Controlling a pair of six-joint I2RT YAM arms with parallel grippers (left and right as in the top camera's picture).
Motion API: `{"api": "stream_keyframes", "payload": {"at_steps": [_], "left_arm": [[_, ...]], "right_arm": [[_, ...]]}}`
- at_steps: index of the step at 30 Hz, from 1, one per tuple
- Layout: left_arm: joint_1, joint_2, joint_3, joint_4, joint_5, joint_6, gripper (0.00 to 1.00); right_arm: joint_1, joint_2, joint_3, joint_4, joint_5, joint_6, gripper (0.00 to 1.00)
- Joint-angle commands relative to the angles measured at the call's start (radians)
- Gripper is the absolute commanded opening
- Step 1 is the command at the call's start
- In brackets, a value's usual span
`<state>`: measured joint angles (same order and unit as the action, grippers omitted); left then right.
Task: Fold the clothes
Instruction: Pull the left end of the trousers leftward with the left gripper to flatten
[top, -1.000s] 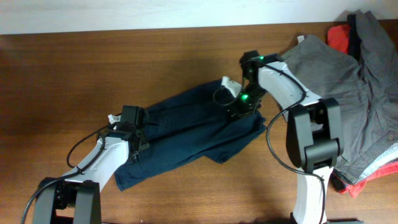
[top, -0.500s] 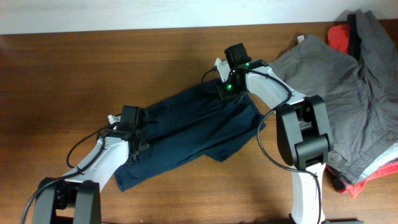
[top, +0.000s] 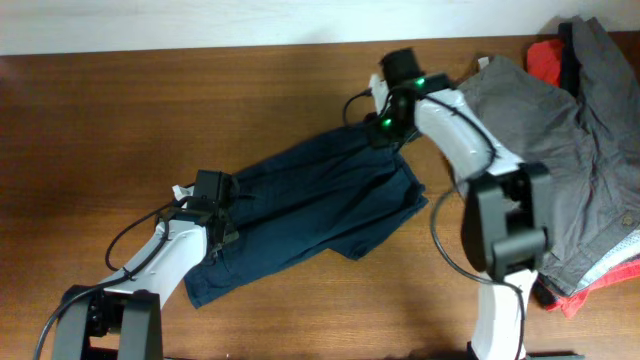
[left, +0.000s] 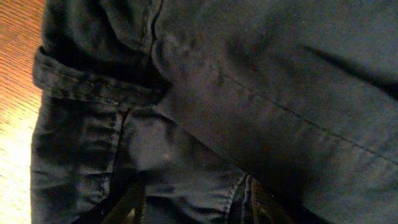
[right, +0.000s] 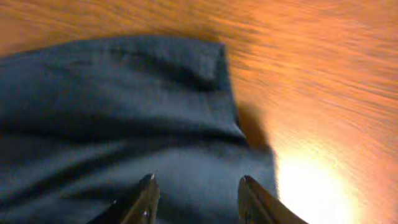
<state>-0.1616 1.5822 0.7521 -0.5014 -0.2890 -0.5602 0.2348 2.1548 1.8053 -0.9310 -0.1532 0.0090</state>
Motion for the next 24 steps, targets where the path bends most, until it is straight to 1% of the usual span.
{"api": "stream_keyframes", "payload": {"at_steps": [1, 4, 9, 13, 17, 18, 20, 22, 24], "left_arm": [[0.003, 0.019, -0.017, -0.011, -0.015, 0.009, 0.56], [0.003, 0.019, -0.017, -0.007, -0.015, 0.009, 0.56], [0.003, 0.019, -0.017, 0.016, -0.014, 0.009, 0.56], [0.003, 0.019, -0.017, 0.076, -0.015, 0.009, 0.56], [0.003, 0.025, -0.017, 0.18, -0.015, 0.018, 0.55], [0.003, 0.029, -0.017, 0.221, -0.014, 0.044, 0.55], [0.003, 0.045, -0.017, 0.293, -0.014, 0.089, 0.55], [0.003, 0.058, -0.017, 0.33, -0.014, 0.115, 0.55], [0.01, 0.062, -0.007, 0.322, -0.014, 0.154, 0.55]], "right_arm": [[0.001, -0.059, 0.017, -0.073, 0.007, -0.039, 0.47], [0.009, -0.035, -0.054, -0.075, -0.019, -0.039, 0.47], [0.013, 0.001, -0.196, 0.002, -0.03, -0.039, 0.47], [0.011, 0.001, -0.308, 0.049, -0.019, -0.038, 0.46], [-0.004, 0.001, -0.39, -0.006, -0.006, -0.034, 0.46], [-0.01, 0.001, -0.402, -0.029, 0.003, -0.029, 0.43], [-0.027, 0.001, -0.408, -0.083, 0.044, -0.006, 0.41], [-0.04, 0.0, -0.408, -0.104, 0.066, 0.008, 0.41], [-0.06, 0.0, -0.408, -0.114, 0.068, 0.008, 0.41]]}}
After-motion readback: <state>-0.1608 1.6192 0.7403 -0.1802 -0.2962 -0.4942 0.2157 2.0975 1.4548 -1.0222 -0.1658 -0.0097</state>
